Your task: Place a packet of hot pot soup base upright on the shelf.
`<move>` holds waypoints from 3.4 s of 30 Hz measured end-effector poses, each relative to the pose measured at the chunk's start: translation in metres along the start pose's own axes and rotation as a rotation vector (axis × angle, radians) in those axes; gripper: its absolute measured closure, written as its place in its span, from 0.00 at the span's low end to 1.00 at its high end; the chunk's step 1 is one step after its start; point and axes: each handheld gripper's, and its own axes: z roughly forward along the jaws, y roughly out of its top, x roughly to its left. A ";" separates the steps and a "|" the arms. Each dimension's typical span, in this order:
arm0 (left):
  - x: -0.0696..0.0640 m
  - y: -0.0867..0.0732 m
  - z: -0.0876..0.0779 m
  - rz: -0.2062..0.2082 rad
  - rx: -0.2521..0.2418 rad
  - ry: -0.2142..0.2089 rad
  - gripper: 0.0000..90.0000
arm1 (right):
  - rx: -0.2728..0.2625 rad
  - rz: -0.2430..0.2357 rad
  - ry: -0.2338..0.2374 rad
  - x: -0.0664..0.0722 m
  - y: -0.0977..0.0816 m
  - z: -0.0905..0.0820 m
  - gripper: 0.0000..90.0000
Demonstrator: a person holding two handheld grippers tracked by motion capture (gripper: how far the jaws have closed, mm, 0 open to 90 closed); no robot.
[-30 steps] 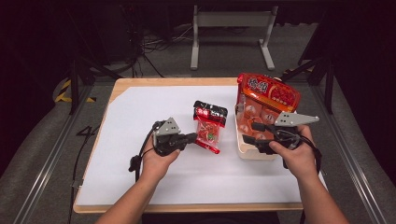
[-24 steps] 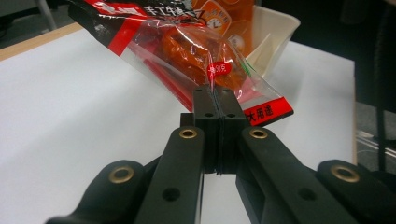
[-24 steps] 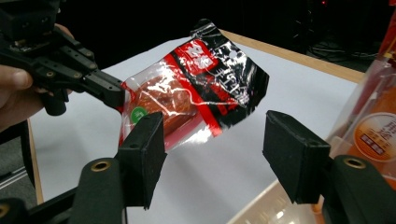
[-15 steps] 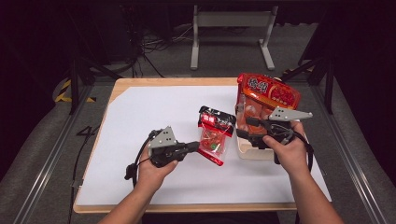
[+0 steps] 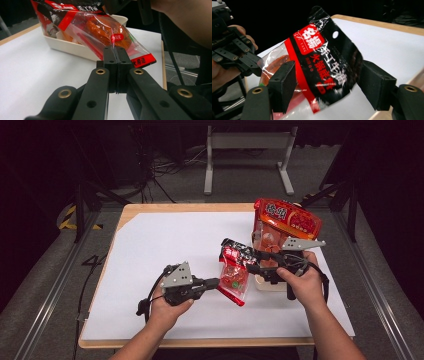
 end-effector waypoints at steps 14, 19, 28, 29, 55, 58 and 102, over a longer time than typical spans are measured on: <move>0.000 -0.001 0.006 0.020 0.021 -0.028 0.99 | 0.014 -0.134 -0.037 0.002 0.002 -0.012 0.98; 0.002 -0.004 0.009 0.002 0.057 -0.028 0.95 | -0.006 -0.186 -0.055 0.009 0.005 -0.015 1.00; 0.012 -0.010 0.010 -0.071 0.059 -0.018 0.85 | -0.034 -0.264 0.031 0.024 0.010 -0.020 1.00; 0.013 -0.011 0.009 -0.080 0.054 -0.008 0.82 | -0.033 -0.270 0.049 0.025 0.010 -0.018 1.00; 0.016 0.000 0.009 -0.048 -0.059 -0.031 0.43 | 0.075 -0.477 0.271 0.052 0.004 0.004 1.00; 0.019 0.000 0.009 -0.062 -0.068 -0.056 0.37 | 0.094 -0.505 0.294 0.055 0.003 0.006 1.00; 0.034 0.038 0.041 -0.025 -0.011 -0.161 1.00 | -0.093 -0.226 -0.048 0.028 0.008 -0.078 0.47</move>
